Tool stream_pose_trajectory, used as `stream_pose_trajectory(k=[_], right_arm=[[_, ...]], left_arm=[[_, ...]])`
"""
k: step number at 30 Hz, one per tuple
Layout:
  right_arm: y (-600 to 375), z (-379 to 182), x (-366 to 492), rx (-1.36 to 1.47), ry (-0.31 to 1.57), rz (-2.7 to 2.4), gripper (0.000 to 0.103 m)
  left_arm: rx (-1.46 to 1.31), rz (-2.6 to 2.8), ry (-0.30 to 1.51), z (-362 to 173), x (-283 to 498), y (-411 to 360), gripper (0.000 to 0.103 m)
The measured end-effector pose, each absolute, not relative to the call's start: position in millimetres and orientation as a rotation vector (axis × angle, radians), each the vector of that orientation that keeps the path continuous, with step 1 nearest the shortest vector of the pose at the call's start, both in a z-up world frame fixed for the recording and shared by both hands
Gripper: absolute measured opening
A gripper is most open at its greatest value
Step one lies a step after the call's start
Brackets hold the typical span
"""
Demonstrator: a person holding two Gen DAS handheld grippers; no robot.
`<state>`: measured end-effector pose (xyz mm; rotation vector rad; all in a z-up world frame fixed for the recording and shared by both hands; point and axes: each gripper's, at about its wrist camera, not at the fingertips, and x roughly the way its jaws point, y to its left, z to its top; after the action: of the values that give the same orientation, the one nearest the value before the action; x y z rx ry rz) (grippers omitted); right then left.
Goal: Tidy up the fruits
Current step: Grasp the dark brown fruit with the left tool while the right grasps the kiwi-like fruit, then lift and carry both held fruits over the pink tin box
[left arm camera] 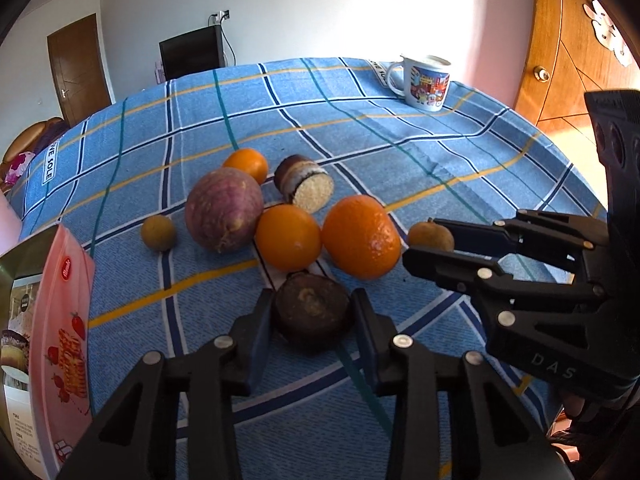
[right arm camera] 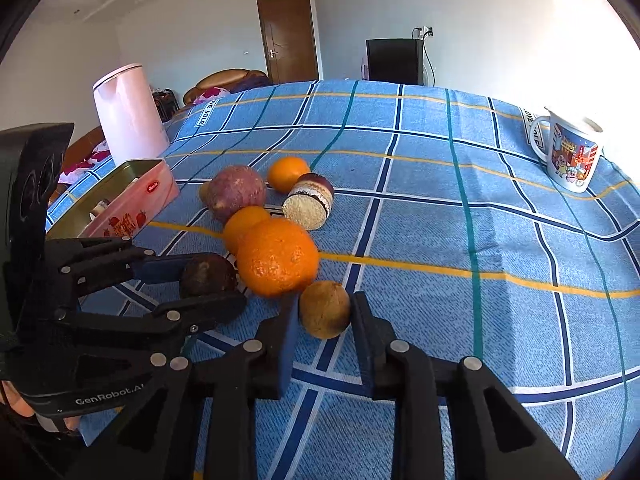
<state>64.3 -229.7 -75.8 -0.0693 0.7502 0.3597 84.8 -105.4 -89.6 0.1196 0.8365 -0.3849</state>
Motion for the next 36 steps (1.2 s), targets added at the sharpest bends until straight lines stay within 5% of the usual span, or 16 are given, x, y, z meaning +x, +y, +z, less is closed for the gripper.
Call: stream_pose_trajectory(k=[36], right_arm=[[-232.5,-57.3,25.1,-0.096,0.48,0.36,0.028]], left_arm=[[0.045,-0.283,0.549,-60.1,49.8,-79.0,0.04]])
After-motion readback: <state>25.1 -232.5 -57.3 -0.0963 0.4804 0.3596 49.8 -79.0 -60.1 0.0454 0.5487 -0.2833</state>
